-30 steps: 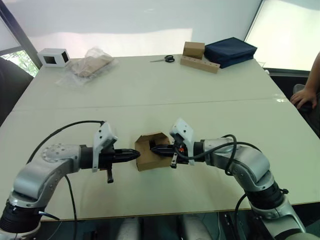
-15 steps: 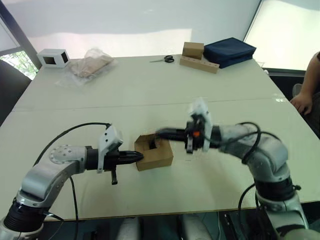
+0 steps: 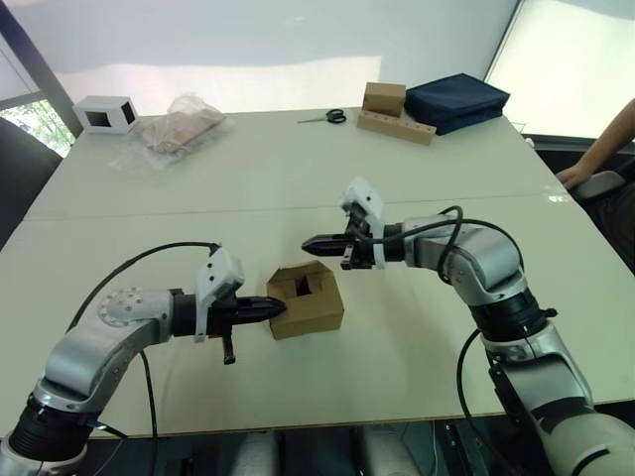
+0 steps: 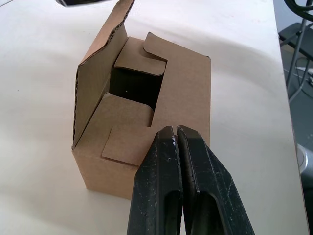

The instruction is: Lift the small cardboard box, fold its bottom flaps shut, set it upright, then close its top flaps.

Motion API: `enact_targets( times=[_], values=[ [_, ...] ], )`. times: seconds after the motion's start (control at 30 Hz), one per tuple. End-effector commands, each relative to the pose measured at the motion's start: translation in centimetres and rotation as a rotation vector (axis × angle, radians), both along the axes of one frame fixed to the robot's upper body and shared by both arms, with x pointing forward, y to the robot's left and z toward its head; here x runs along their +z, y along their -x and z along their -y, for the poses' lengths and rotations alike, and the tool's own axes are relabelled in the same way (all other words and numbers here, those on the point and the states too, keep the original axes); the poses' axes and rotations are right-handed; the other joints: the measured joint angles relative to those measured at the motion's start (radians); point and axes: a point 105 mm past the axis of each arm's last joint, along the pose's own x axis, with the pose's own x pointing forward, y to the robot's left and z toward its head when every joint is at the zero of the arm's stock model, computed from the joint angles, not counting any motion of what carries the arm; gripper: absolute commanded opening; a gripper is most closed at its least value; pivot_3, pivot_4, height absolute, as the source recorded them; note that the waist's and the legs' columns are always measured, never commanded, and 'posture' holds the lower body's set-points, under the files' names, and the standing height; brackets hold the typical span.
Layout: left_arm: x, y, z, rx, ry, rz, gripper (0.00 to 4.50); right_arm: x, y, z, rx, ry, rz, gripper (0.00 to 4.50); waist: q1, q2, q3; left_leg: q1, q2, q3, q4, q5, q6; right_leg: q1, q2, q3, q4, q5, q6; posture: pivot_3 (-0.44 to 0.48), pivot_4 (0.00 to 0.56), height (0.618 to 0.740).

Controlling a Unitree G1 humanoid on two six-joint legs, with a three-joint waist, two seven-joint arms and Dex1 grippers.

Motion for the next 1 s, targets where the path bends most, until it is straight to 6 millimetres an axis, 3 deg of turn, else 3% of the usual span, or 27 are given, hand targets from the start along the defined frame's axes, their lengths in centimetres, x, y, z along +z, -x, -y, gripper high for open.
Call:
enact_targets(
  times=[0.03, 0.5, 1.0],
  values=[
    [0.3, -0.1, -0.7, 0.022, -0.011, 0.015, 0.1, 0.9, 1.5, -0.5, 0.073, -0.006, 0.037, 0.0, 0.0, 0.0, 0.0, 0.0, 0.0, 0.0, 0.0, 0.0, 0.0, 0.0, 0.0, 0.0, 0.0, 0.0, 0.0, 0.0, 0.15, 0.74],
    [0.3, 0.0, -0.9, 0.023, -0.014, 0.006, 0.1, -0.8, 3.9, -0.4, 0.12, 0.064, 0.043, 0.0, 0.0, 0.0, 0.0, 0.0, 0.0, 0.0, 0.0, 0.0, 0.0, 0.0, 0.0, 0.0, 0.0, 0.0, 0.0, 0.0, 0.15, 0.74],
    [1.4, 0.0, -1.3, 0.006, 0.007, -0.002, 0.1, -1.8, 4.1, -0.8, 0.086, 0.077, 0.034, 0.0, 0.001, 0.0, 0.0, 0.0, 0.0, 0.0, 0.0, 0.0, 0.0, 0.0, 0.0, 0.0, 0.0, 0.0, 0.0, 0.0, 0.15, 0.74]
  ],
)
